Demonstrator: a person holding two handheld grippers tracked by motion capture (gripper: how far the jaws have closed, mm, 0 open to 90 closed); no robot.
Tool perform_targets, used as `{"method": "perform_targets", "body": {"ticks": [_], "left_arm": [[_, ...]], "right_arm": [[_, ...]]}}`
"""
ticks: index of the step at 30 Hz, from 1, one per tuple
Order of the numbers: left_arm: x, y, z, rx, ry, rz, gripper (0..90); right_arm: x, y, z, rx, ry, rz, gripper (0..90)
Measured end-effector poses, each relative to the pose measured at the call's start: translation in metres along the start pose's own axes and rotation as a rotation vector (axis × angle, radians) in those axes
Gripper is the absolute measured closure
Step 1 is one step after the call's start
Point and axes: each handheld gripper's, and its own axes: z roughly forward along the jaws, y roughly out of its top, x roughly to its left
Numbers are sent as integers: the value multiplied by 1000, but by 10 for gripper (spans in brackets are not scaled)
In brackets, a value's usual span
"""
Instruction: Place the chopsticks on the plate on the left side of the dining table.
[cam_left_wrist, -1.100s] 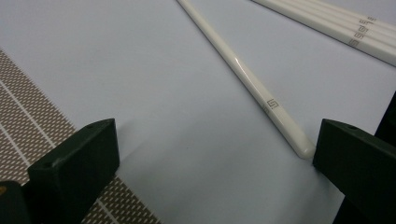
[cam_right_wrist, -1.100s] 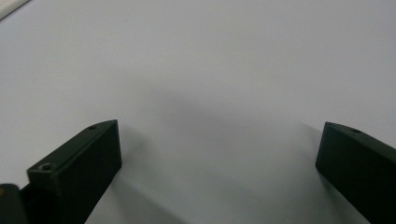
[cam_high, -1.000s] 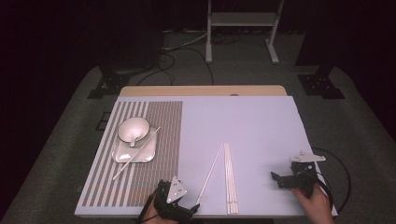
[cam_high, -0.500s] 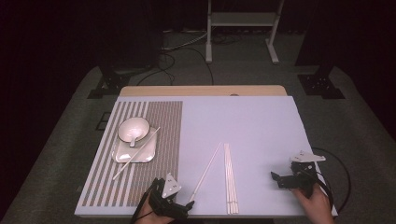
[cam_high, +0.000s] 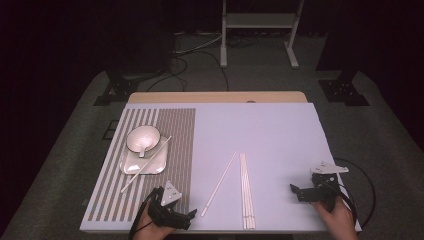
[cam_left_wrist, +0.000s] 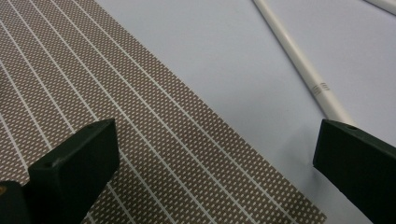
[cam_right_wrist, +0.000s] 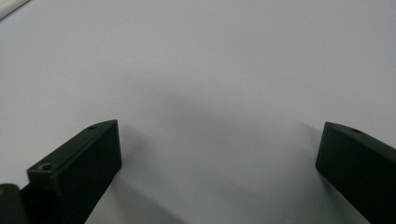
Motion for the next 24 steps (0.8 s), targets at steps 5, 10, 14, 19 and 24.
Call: {"method": "perform_targets", "body": {"ticks": [5, 10, 14, 19, 24], "left_arm": [[-9, 4, 2, -20, -38, 5, 0], [-14, 5, 9, -18, -65, 2, 0], [-16, 7, 12, -7, -36, 24, 0], [-9, 7, 13, 2, 1, 15, 0], [-3, 7, 13, 6, 20, 9, 0]], "right_arm": [[0, 0, 0, 0, 0, 0, 0], [0, 0, 0, 0, 0, 0, 0], [0, 0, 0, 1, 0, 0, 0], [0, 0, 0, 0, 0, 0, 0], [0, 0, 0, 0, 0, 0, 0]]}}
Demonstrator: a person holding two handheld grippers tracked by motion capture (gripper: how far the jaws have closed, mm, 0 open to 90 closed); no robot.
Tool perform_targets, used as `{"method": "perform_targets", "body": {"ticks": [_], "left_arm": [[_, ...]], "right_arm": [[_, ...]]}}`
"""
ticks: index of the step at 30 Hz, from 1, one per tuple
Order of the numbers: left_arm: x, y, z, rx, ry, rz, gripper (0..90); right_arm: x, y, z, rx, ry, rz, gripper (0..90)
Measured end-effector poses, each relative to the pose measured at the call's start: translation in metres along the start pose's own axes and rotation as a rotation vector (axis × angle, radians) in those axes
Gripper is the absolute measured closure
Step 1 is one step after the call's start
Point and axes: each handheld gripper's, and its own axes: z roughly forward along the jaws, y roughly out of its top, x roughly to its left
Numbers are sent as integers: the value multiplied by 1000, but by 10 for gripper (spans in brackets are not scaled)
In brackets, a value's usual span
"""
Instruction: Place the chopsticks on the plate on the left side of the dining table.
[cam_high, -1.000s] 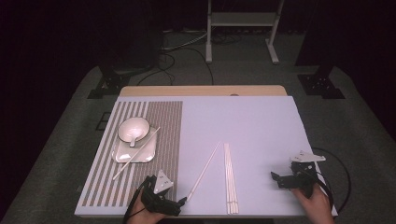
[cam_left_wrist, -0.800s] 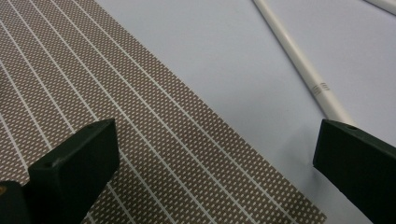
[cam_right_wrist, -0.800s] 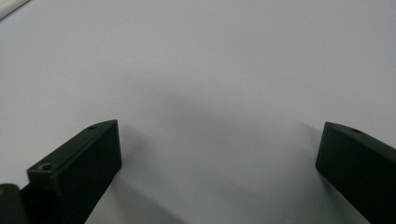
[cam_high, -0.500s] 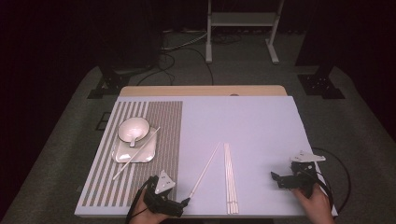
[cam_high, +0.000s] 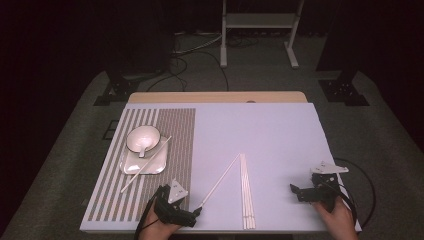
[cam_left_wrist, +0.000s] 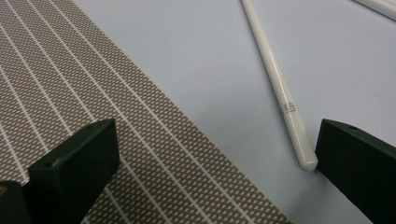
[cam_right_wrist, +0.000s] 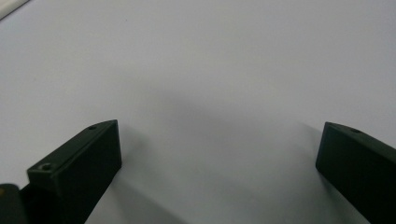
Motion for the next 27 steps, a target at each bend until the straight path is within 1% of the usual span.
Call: {"method": "perform_targets", "body": {"ticks": [6, 8, 11, 13, 15, 18, 24, 27], "left_arm": [[7, -1, -1, 1, 25, -13, 0], [10, -1, -2, 8, 27, -27, 0], [12, 0, -1, 14, 28, -37, 0], [13, 1, -1, 13, 35, -27, 0], [15, 2, -2, 7, 51, -22, 0], [19, 2, -1, 10, 62, -33, 0], [22, 2, -1, 4, 67, -39, 0], [22, 4, -2, -5, 57, -46, 0]], "right_arm": [[0, 0, 0, 0, 0, 0, 0], [0, 0, 0, 0, 0, 0, 0], [0, 0, 0, 0, 0, 0, 0], [0, 0, 0, 0, 0, 0, 0], [0, 0, 0, 0, 0, 0, 0], [0, 0, 0, 0, 0, 0, 0], [0, 0, 0, 0, 0, 0, 0], [0, 0, 0, 0, 0, 0, 0]]}}
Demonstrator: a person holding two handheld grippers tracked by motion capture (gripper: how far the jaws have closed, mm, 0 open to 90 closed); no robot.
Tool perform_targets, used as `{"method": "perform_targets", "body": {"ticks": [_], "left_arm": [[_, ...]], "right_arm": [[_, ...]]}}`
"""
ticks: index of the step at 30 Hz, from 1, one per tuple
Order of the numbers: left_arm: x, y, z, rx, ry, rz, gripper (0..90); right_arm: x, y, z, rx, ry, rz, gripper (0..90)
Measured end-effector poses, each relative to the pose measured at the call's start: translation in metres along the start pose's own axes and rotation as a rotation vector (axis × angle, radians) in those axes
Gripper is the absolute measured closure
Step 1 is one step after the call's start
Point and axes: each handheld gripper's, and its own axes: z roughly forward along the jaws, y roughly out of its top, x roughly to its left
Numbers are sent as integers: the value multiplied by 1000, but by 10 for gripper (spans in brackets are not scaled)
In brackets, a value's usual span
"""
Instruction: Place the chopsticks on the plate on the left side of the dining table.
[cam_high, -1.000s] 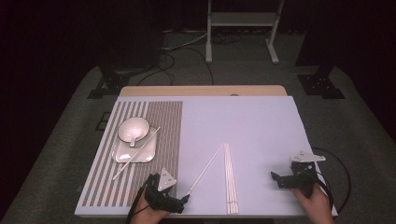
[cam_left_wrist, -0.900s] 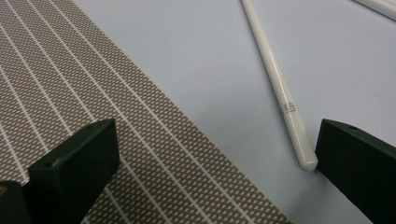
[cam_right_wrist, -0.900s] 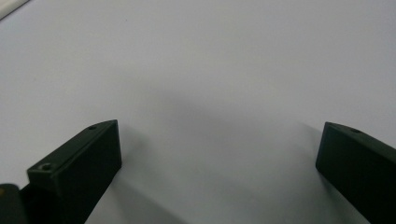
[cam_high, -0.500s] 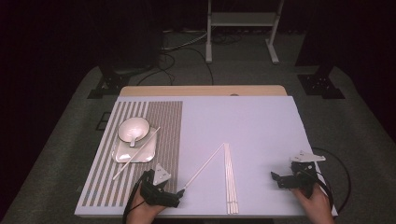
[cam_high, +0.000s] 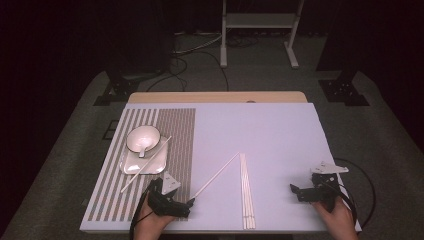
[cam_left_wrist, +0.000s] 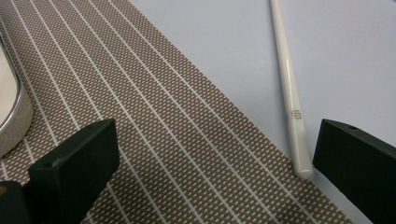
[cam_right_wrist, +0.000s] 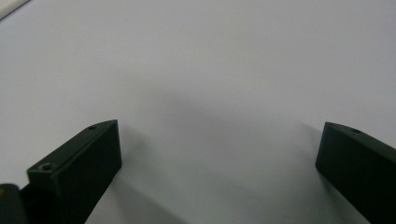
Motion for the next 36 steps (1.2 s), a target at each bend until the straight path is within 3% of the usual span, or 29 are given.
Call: {"method": "perform_targets", "body": {"ticks": [12, 21, 36], "left_arm": [[-13, 16, 3, -34, -50, 5, 0], [-24, 34, 14, -51, -81, 10, 0], [-34, 49, 44, -30, -70, 45, 0]], "right_arm": [[0, 0, 0, 0, 0, 0, 0], [0, 0, 0, -1, 0, -1, 0], [0, 0, 0, 0, 0, 0, 0]]}}
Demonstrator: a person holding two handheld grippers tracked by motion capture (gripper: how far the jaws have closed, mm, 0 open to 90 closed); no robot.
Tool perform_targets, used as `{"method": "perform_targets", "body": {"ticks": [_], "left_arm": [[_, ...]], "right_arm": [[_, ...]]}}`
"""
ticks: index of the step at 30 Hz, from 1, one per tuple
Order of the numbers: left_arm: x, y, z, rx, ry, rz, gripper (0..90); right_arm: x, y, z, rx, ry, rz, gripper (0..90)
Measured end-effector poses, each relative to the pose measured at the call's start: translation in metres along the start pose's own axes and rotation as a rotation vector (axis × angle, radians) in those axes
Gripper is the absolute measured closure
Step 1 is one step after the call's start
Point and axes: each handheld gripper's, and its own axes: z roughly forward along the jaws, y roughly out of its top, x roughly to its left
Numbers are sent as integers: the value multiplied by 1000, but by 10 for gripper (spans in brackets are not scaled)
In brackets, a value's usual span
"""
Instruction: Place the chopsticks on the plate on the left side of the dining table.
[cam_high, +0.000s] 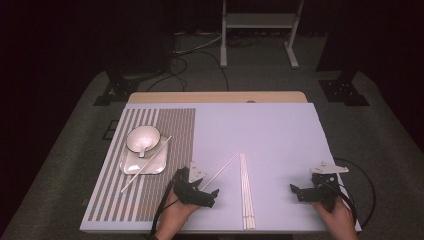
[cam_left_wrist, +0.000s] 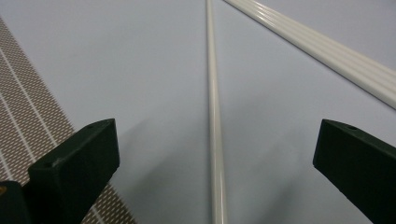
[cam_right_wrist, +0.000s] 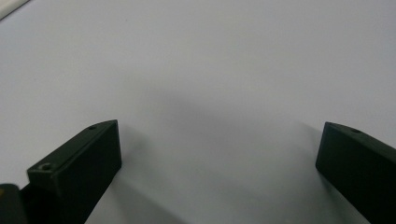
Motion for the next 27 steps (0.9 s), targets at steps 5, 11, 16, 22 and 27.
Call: {"method": "perform_targets", "body": {"ticks": [5, 11, 16, 22, 27], "left_arm": [[-1, 0, 10, 19, 6, 8, 0], [-1, 1, 13, 45, 18, 14, 5], [1, 1, 13, 54, -2, -1, 37], [0, 1, 13, 50, -3, 3, 55], [0, 0, 11, 31, -12, 15, 112]], "right_arm": [[0, 0, 0, 0, 0, 0, 0], [0, 0, 0, 0, 0, 0, 0], [0, 0, 0, -1, 0, -1, 0], [0, 0, 0, -1, 0, 0, 0], [0, 0, 0, 0, -1, 0, 0]]}}
